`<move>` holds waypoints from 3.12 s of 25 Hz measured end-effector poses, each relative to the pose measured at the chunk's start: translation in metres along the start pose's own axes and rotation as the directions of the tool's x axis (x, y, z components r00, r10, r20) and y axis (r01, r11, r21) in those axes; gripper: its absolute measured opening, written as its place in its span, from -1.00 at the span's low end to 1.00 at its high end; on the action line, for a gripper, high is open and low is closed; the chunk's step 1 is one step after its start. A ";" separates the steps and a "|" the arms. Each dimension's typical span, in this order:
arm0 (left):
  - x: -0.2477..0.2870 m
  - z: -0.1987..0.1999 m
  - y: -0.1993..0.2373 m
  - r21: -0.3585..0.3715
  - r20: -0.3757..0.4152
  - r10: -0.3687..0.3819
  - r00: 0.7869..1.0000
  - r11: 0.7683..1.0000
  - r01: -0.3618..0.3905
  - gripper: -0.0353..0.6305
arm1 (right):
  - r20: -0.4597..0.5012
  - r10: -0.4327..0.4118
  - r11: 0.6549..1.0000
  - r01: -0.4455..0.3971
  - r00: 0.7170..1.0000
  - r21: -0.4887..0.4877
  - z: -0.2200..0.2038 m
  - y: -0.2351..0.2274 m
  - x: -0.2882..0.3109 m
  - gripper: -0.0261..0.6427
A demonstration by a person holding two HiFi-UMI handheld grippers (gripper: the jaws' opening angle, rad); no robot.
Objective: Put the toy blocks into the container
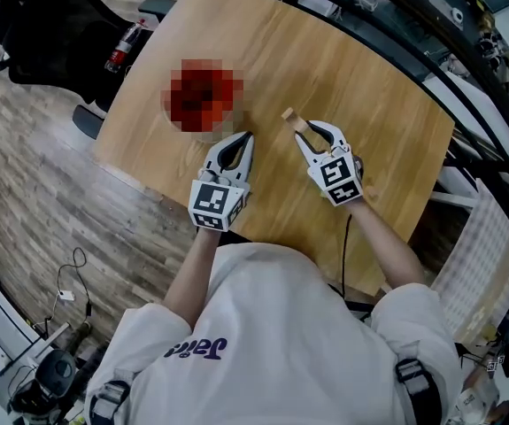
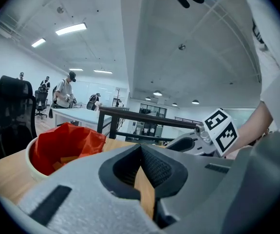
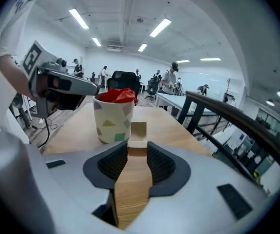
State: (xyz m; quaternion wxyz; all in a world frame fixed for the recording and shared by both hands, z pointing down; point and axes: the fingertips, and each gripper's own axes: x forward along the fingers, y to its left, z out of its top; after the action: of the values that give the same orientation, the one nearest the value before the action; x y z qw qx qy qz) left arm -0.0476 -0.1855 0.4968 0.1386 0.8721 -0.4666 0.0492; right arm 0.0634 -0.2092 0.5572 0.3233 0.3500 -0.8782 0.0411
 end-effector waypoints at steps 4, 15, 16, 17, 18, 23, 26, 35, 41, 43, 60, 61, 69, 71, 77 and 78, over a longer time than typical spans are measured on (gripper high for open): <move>-0.012 0.011 0.013 -0.056 0.014 0.019 1.000 0.998 -0.018 -0.87 | 0.038 0.079 0.987 -0.073 0.996 -0.143 0.051 0.000 -0.013 -0.53; -0.056 0.026 0.057 -0.055 0.050 0.100 0.994 0.994 -0.097 -0.87 | -0.026 0.291 0.797 -0.257 0.956 -0.546 0.157 0.045 0.033 -0.53; -0.059 0.026 0.061 -0.055 0.052 0.109 0.993 0.993 -0.106 -0.87 | -0.040 0.307 0.776 -0.275 0.951 -0.567 0.163 0.051 0.041 -0.53; -0.062 0.026 0.066 -0.054 0.055 0.120 0.991 0.992 -0.117 -0.87 | -0.061 0.322 0.757 -0.296 0.945 -0.582 0.166 0.057 0.049 -0.53; -0.066 0.026 0.071 -0.054 0.061 0.132 0.989 0.990 -0.129 -0.87 | -0.089 0.336 0.742 -0.322 0.937 -0.588 0.168 0.063 0.058 -0.53; -0.077 0.033 0.086 -0.048 0.099 0.177 0.979 0.984 -0.173 -0.87 | -0.216 0.358 0.775 -0.418 0.908 -0.474 0.167 0.077 0.107 -0.53; -0.082 0.033 0.092 -0.058 0.101 0.184 0.978 0.982 -0.179 -0.87 | -0.251 0.339 0.837 -0.412 0.907 -0.359 0.165 0.079 0.135 -0.53; -0.084 0.031 0.096 -0.071 0.092 0.167 0.982 0.984 -0.161 -0.87 | -0.220 0.280 0.938 -0.315 0.935 -0.146 0.173 0.081 0.171 -0.51; -0.078 0.032 0.087 -0.062 0.094 0.142 0.985 0.989 -0.137 -0.87 | -0.133 0.280 0.947 -0.297 0.951 -0.125 0.179 0.079 0.146 -0.50; -0.075 0.030 0.080 -0.054 0.091 0.132 0.987 0.990 -0.127 -0.87 | -0.080 0.274 0.956 -0.281 0.958 -0.089 0.179 0.075 0.132 -0.50; -0.028 0.007 -0.091 0.052 -0.015 -0.197 0.980 0.979 0.197 -0.87 | 0.033 -0.020 0.968 0.011 0.999 0.251 0.006 0.024 -0.078 -0.50; -0.025 0.002 -0.105 0.057 -0.031 -0.233 0.972 0.971 0.234 -0.87 | 0.021 -0.047 0.958 0.039 0.999 0.282 -0.012 0.026 -0.092 -0.50; -0.007 -0.027 -0.199 0.091 -0.114 -0.388 0.915 0.913 0.398 -0.87 | -0.120 -0.132 0.917 0.167 0.984 0.363 -0.139 0.035 -0.179 -0.50; -0.006 -0.031 -0.220 0.098 -0.127 -0.421 0.898 0.896 0.434 -0.87 | -0.171 -0.145 0.917 0.197 0.975 0.347 -0.171 0.036 -0.199 -0.50; 0.003 -0.041 -0.270 0.140 -0.151 -0.483 0.863 0.853 0.502 -0.87 | -0.282 -0.138 0.924 0.226 0.949 0.309 -0.248 0.029 -0.245 -0.50; 0.006 -0.044 -0.275 0.151 -0.157 -0.488 0.858 0.847 0.510 -0.87 | -0.293 -0.137 0.926 0.227 0.946 0.302 -0.258 0.025 -0.250 -0.50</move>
State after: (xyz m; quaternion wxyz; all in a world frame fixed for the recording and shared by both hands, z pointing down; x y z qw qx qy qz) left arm 0.1850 -0.0331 0.4863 0.0899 0.9683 -0.2084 0.1042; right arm 0.3223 0.0336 0.6150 0.3774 0.4712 -0.7706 0.2043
